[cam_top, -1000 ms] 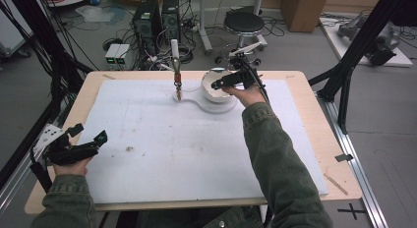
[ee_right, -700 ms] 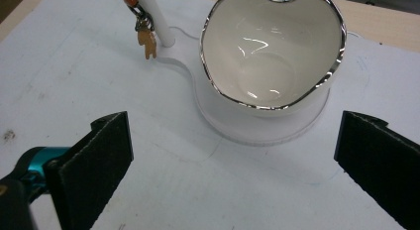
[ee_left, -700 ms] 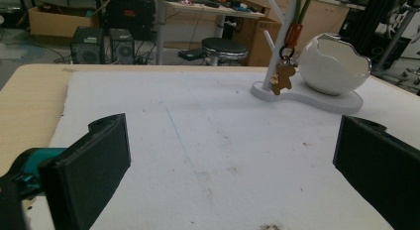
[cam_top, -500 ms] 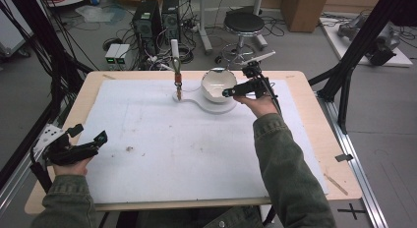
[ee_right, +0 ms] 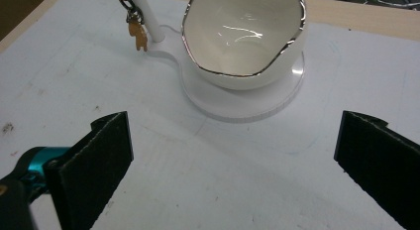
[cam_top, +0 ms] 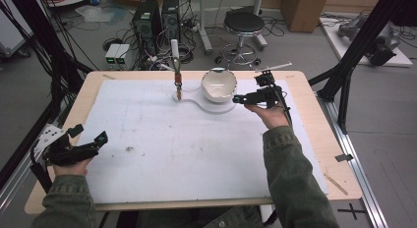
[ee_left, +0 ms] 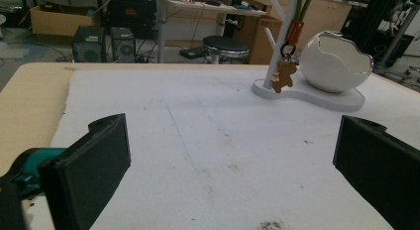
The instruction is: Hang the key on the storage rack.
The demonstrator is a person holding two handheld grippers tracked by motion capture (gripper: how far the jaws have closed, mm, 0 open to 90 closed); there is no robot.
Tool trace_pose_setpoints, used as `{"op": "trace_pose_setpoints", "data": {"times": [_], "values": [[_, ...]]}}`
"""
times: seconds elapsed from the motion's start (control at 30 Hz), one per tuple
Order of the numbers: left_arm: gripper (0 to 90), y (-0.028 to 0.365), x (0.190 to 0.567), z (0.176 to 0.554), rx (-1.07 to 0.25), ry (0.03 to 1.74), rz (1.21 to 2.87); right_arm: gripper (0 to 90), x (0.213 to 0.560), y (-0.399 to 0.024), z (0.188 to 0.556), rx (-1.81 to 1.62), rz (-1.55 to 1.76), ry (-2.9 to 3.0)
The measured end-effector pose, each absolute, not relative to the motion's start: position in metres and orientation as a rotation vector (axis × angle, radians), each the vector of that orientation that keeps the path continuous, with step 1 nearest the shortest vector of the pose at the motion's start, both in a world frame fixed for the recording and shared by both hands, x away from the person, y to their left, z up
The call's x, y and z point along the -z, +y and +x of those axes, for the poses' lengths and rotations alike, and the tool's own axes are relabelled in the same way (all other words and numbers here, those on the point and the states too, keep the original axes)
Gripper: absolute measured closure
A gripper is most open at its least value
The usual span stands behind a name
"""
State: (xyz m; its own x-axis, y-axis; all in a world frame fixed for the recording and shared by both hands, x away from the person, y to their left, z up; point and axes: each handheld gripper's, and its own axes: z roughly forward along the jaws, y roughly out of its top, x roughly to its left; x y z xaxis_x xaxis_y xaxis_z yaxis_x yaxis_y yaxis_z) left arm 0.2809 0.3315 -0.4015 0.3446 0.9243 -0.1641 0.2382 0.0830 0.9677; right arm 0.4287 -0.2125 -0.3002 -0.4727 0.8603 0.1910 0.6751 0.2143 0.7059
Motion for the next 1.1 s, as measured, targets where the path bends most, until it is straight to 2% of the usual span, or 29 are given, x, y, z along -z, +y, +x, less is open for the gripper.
{"op": "trace_pose_setpoints", "data": {"times": [0.5, 1.1], "values": [[1.7, 0.332, 0.401, 0.281, -0.730, 1.144, 1.419, 0.7, 0.331, -0.239, 0.407, -1.147, 1.497, 2.179], [1.7, 0.332, 0.403, 0.282, -0.724, 1.159, 1.450, 0.7, 0.363, -0.248, 0.378, -1.162, 1.438, 2.115]]}}
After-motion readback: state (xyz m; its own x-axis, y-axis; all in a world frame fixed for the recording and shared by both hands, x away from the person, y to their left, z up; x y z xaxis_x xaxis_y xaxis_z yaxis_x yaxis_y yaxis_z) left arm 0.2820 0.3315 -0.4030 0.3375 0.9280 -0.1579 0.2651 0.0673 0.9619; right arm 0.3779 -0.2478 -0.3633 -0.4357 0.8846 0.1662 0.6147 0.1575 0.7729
